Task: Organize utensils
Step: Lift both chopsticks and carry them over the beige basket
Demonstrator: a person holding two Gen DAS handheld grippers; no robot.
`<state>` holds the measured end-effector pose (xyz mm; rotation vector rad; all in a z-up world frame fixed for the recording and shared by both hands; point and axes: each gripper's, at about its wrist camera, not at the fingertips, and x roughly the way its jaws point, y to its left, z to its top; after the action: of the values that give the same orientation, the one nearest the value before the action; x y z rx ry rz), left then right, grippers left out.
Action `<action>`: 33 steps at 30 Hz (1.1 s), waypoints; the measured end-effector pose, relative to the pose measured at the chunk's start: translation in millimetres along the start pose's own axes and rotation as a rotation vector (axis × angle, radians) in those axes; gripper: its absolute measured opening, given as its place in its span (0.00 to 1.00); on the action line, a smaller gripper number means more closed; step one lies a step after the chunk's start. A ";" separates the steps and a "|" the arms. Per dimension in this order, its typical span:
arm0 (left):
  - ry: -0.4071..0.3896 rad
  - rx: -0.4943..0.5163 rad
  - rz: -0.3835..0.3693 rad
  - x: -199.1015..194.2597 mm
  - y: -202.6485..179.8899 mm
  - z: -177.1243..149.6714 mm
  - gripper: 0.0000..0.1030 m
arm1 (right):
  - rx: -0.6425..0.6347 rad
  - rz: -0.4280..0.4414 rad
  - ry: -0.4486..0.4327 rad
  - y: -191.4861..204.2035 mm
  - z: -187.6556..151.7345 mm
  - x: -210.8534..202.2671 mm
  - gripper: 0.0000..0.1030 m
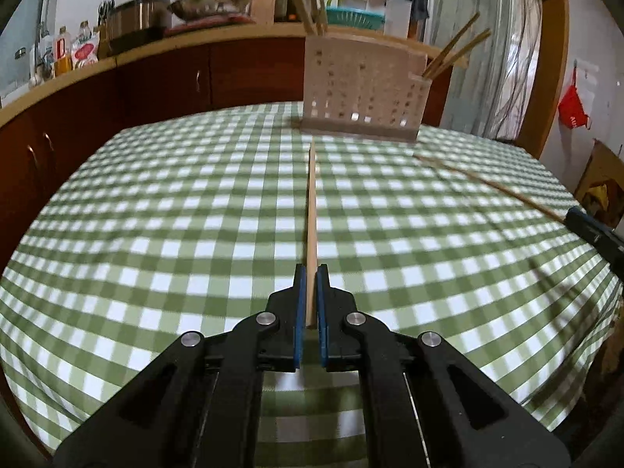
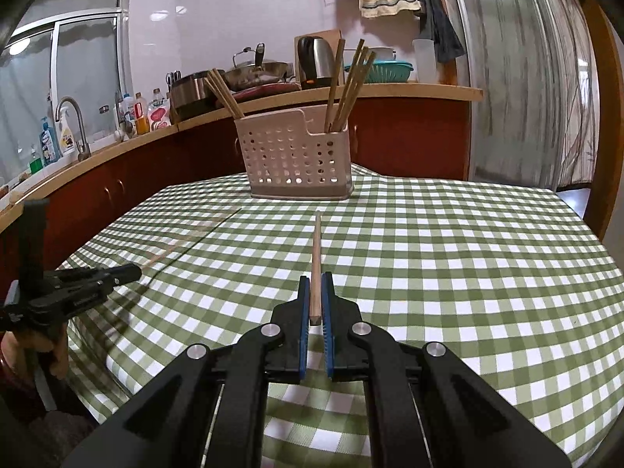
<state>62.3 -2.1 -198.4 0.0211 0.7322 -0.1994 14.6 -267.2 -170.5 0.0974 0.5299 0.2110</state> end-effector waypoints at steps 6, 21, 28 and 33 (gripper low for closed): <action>0.025 -0.008 0.012 5.4 -1.4 -7.2 0.09 | 0.002 0.004 0.001 0.2 -0.2 0.7 0.07; 0.013 0.041 0.019 -7.0 -9.4 -13.6 0.06 | 0.008 0.013 -0.023 -0.3 4.4 -6.9 0.07; -0.078 0.049 0.032 -35.9 -7.8 1.7 0.06 | 0.008 0.014 -0.071 -1.8 16.7 -20.9 0.06; -0.160 0.043 0.037 -61.4 -5.6 23.0 0.06 | 0.007 0.019 -0.115 -0.7 33.1 -31.3 0.06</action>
<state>31.9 0.9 -140.1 0.0593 0.5673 -0.1794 5.2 -276.1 -126.8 0.1207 0.4156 0.2204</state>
